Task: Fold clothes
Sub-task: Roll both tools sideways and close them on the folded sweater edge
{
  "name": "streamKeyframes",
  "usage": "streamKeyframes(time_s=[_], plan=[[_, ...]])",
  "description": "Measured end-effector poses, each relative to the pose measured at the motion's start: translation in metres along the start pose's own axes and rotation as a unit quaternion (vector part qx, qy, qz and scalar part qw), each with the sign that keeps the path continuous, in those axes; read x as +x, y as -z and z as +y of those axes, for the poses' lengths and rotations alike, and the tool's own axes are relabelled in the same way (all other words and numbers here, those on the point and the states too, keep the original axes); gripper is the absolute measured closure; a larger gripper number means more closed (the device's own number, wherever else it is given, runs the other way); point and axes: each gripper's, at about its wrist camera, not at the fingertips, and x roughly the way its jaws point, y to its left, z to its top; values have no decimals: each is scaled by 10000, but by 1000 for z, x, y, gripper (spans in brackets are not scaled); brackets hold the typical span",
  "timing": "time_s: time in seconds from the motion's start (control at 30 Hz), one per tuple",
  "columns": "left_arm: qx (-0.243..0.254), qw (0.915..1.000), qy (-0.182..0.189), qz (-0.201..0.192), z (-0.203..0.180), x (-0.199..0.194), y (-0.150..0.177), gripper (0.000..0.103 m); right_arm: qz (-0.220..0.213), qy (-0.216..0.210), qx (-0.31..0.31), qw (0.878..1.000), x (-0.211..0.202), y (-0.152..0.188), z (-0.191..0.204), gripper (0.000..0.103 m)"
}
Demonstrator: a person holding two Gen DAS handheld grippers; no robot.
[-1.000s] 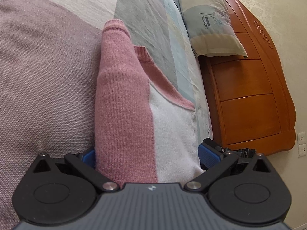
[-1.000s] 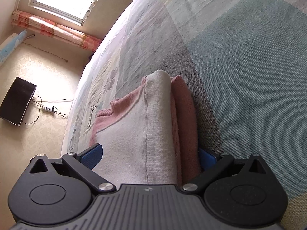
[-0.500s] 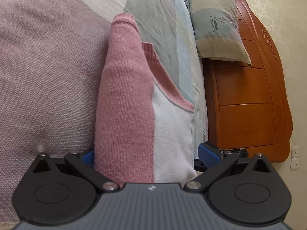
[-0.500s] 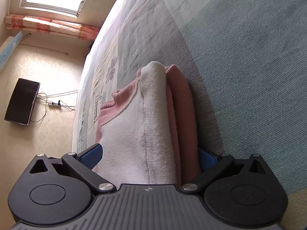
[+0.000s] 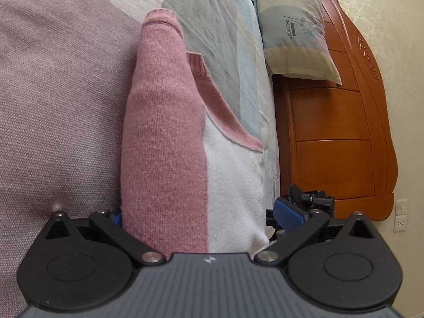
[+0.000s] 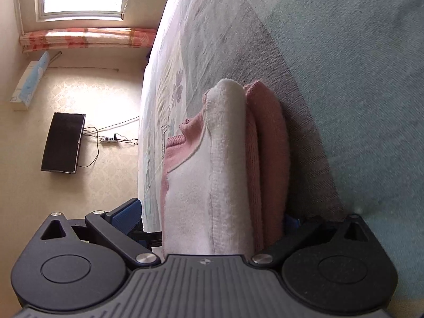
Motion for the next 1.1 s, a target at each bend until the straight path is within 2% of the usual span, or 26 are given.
streamKeyframes(time_s=[0.17, 0.23, 0.37, 0.5, 0.67, 0.77, 0.87, 1.0, 1.1], plan=[[136, 9985, 509, -174, 11, -13, 7, 1, 206, -290, 9, 9994, 3, -6, -2, 0], [146, 9977, 626, -222, 14, -16, 8, 1, 220, -392, 61, 9990, -4, 2, -4, 0], [190, 9979, 599, -177, 12, -12, 5, 1, -241, -830, 312, 9958, -21, 15, -18, 0], [211, 9976, 633, -180, 13, -9, 4, 1, -769, -1518, 723, 9828, -18, 12, -37, 0], [207, 9973, 662, -231, 15, -7, 4, 1, -794, -1791, 613, 9787, -19, 8, -45, 1], [79, 9986, 465, -219, 10, -4, 2, 1, -746, -1562, 641, 9828, -18, 3, -42, 1], [-107, 9996, 216, -153, 3, 2, -2, 1, -606, -1032, 513, 9915, -9, -2, -25, 0], [-312, 9989, 316, -122, 2, 1, -2, 2, -360, -270, 122, 9989, 3, -2, 2, 0], [-300, 9989, 348, -80, 5, 2, -1, 2, -296, -273, 58, 9992, 2, 1, 11, 0]])
